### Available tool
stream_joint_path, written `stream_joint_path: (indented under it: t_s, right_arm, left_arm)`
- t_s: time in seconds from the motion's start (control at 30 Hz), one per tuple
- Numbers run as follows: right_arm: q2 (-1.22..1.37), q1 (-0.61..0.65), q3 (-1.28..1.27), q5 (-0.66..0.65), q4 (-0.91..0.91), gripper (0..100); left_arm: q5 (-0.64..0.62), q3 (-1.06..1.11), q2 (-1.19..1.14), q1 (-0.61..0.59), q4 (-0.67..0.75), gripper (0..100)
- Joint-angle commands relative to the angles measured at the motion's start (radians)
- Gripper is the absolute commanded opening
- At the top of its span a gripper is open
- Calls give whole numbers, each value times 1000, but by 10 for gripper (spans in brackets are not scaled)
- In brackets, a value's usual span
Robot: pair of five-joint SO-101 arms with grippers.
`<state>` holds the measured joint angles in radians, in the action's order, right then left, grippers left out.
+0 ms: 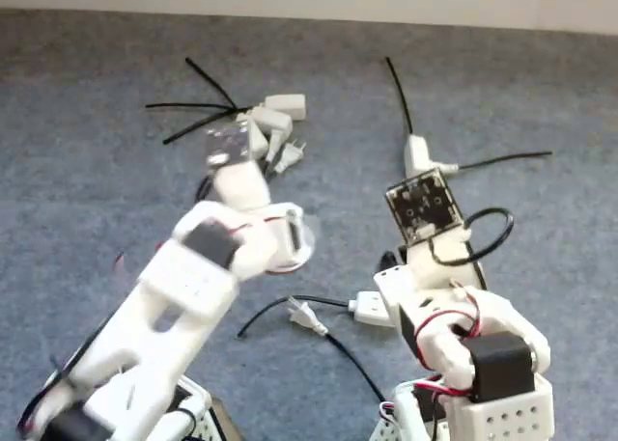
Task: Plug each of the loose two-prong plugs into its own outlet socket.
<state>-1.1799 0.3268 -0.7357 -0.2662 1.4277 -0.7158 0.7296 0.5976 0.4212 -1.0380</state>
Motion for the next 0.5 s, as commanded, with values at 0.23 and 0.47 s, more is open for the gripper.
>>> stream_joint_path:
  t_s: [0.23,0.47]
  right_arm:
    - [39,-13,1,8,-22,51]
    - [41,-13,1,6,-22,51]
  left_arm:
    - [-239,-466,-312,289,-534,233]
    - [-322,-466,-443,360,-531,232]
